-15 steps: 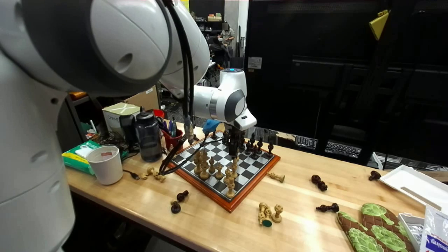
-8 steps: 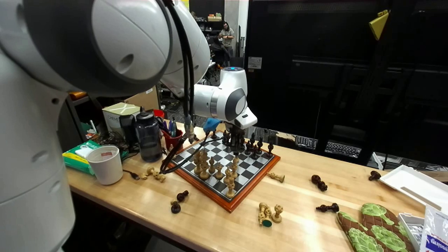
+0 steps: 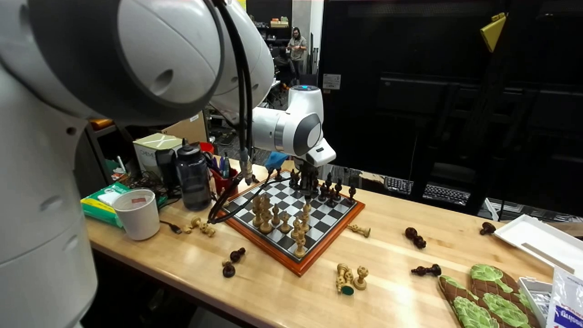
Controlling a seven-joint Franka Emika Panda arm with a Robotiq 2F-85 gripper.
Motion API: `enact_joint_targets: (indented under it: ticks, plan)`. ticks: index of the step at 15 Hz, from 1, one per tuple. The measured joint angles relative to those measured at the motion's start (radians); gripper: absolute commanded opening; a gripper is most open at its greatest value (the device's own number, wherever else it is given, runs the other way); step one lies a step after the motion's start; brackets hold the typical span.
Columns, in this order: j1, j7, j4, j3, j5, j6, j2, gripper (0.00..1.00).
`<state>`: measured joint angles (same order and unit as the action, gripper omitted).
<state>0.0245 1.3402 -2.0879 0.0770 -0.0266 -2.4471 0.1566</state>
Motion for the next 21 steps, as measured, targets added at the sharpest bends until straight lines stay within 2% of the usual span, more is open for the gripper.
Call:
enact_joint_targets:
  ticks: [8, 16, 21]
  plan:
    - [0.000, -0.001, 0.002, 0.012, -0.018, 0.001, -0.060, 0.03]
    - [0.033, 0.076, -0.058, 0.023, -0.126, 0.116, -0.241, 0.03]
    - [0.068, 0.104, -0.146, 0.021, -0.133, 0.149, -0.347, 0.03]
